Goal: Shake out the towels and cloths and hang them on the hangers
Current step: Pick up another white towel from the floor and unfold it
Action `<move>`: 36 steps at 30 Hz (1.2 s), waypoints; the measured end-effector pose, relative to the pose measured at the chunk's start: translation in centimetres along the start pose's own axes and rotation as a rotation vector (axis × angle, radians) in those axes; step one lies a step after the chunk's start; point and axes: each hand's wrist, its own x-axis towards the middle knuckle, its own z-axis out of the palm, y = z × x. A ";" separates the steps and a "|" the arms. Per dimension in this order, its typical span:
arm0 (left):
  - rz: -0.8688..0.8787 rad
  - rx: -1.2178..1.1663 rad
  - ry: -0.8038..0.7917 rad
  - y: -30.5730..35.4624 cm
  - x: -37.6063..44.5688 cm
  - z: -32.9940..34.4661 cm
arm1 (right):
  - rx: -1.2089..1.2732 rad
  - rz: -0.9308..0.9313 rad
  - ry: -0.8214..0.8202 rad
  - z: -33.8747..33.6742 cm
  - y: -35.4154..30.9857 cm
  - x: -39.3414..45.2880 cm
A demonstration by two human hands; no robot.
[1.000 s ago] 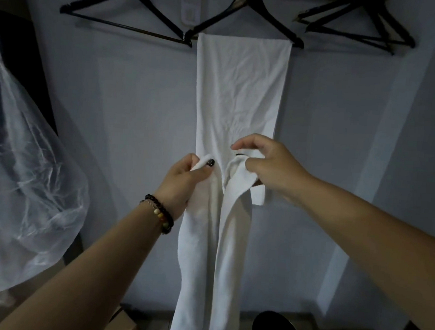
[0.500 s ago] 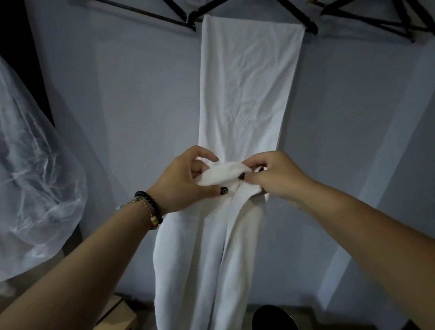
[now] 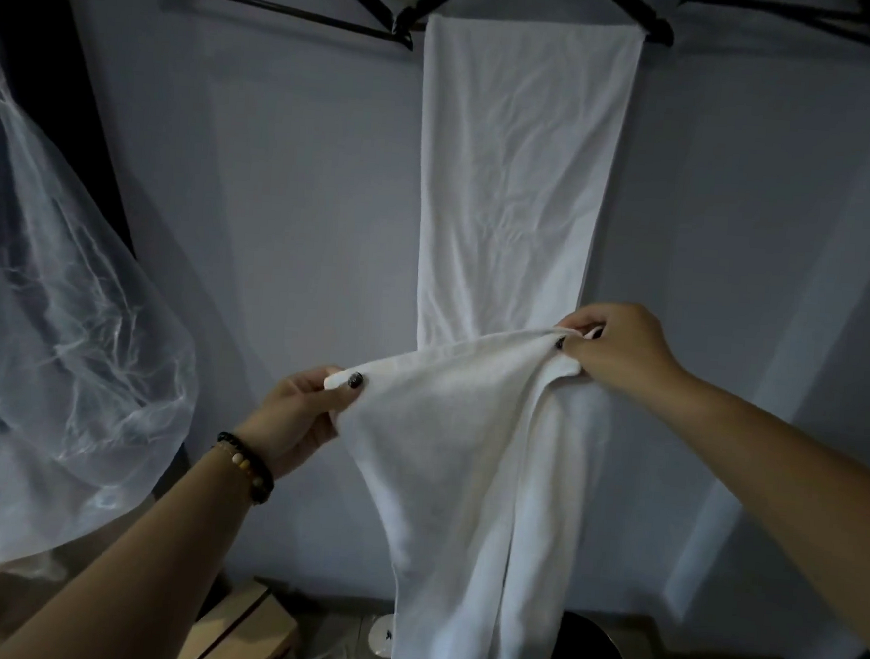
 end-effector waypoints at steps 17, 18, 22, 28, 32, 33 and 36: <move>0.017 -0.478 0.453 -0.8 -0.8 9.7 | 0.062 -0.258 0.090 0.9 4.7 -6.8; 0.049 -0.480 0.458 -0.4 -1.1 9.8 | 0.051 -0.290 0.120 0.8 4.5 -7.0; 0.128 -0.637 0.475 1.2 -1.9 9.5 | 0.045 -0.297 0.209 -0.4 4.2 -6.2; 0.057 -0.771 0.523 1.9 -2.5 10.1 | 0.072 -0.273 0.171 -0.3 4.4 -5.7; 0.047 -0.899 0.559 2.0 -2.8 9.6 | -0.013 -0.363 0.106 -0.4 4.2 -5.8; 0.046 -0.913 0.582 2.0 -3.0 9.5 | -0.038 -0.396 0.082 -0.5 4.3 -5.7; 0.039 -0.889 0.671 1.9 -3.3 9.0 | 0.033 -0.314 0.051 -0.9 5.4 -5.5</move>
